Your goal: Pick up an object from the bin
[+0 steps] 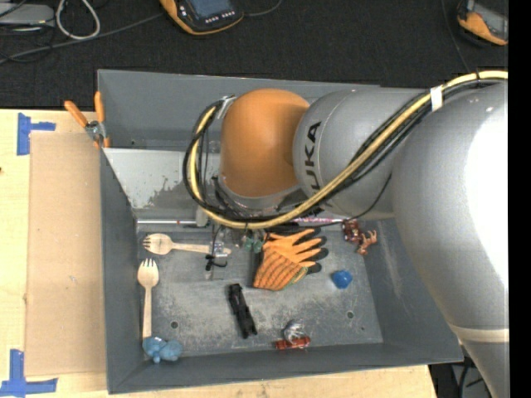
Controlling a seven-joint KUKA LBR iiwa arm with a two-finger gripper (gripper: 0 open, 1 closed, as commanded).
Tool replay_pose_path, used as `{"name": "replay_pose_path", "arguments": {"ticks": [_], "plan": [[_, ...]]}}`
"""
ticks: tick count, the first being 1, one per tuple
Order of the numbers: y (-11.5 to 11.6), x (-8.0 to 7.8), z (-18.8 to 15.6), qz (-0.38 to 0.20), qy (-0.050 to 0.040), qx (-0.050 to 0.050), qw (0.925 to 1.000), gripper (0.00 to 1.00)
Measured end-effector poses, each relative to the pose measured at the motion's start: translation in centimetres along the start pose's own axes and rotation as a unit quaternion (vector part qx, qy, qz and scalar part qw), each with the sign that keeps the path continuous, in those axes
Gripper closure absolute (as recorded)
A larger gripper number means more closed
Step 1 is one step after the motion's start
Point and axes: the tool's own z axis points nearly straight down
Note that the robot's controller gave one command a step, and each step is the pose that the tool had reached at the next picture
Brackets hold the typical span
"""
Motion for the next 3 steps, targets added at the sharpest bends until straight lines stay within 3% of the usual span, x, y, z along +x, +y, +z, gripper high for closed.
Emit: {"name": "replay_pose_path", "arguments": {"ticks": [2, 3], "plan": [[-0.1, 0.0, -1.9, -0.004, -0.001, -0.001, 1.0, 0.0], [-0.4, -0.3, -3.6, -0.034, -0.0011, -0.001, 0.9994, 0.0]]}}
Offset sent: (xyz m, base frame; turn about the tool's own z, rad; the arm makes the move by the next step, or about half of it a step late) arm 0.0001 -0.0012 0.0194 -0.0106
